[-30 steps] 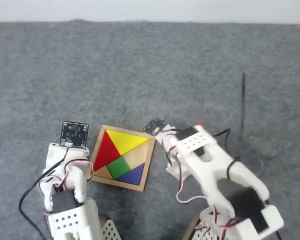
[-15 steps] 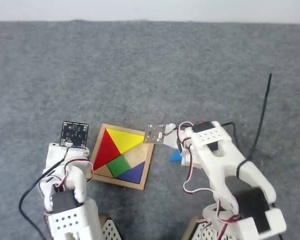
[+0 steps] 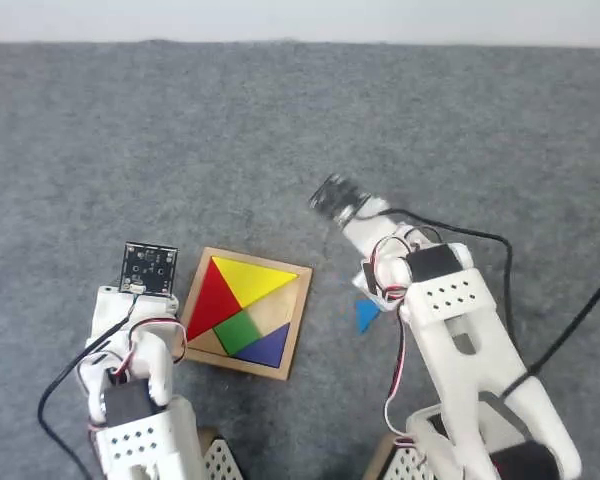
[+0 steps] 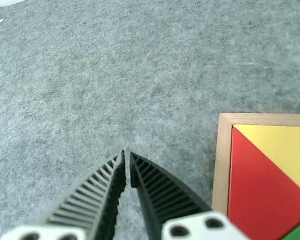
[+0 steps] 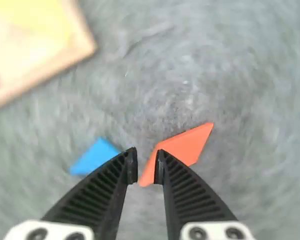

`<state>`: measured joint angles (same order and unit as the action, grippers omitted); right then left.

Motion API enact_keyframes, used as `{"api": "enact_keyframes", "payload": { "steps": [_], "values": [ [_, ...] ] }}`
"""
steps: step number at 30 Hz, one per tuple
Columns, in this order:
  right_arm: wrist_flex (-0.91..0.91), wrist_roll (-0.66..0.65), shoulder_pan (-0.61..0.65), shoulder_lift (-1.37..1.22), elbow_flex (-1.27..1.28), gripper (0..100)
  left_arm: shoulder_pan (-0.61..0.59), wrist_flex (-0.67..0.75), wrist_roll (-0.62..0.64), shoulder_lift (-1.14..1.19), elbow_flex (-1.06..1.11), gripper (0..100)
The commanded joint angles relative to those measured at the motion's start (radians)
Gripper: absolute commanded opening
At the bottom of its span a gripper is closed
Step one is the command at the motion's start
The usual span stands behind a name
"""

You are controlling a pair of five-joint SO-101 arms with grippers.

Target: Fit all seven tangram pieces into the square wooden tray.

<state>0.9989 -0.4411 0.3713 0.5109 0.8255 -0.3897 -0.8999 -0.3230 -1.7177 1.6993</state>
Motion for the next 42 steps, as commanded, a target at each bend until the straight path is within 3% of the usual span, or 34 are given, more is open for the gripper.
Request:
{"api": "enact_keyframes", "payload": {
  "steps": [1, 7, 11, 18, 24, 38, 42],
  "values": [
    [-0.010, 0.310, 0.047, 0.028, 0.012, 8.3, 0.003, -0.002, -0.012, -0.017, -0.010, 2],
    [0.033, 0.755, 0.185, -0.067, 0.012, 18.8, 0.003, -0.002, -0.012, -0.017, -0.010, 2],
    [-0.005, 1.085, 0.196, -0.159, 0.012, 25.7, 0.003, -0.002, -0.012, -0.017, -0.010, 2],
    [-0.085, 1.094, 0.116, -0.223, 0.011, 26.3, 0.003, -0.002, -0.012, -0.017, -0.010, 2],
    [-0.124, 1.229, 0.067, -0.225, 0.017, 26.2, 0.003, -0.002, -0.012, -0.017, -0.010, 2],
    [-0.127, 1.226, 0.130, -0.234, 0.055, 26.2, 0.003, -0.002, -0.012, -0.017, -0.010, 2],
    [-0.171, 1.226, 0.130, -0.314, 0.051, 18.0, 0.003, -0.002, -0.012, -0.017, -0.010, 2]
  ]
}}
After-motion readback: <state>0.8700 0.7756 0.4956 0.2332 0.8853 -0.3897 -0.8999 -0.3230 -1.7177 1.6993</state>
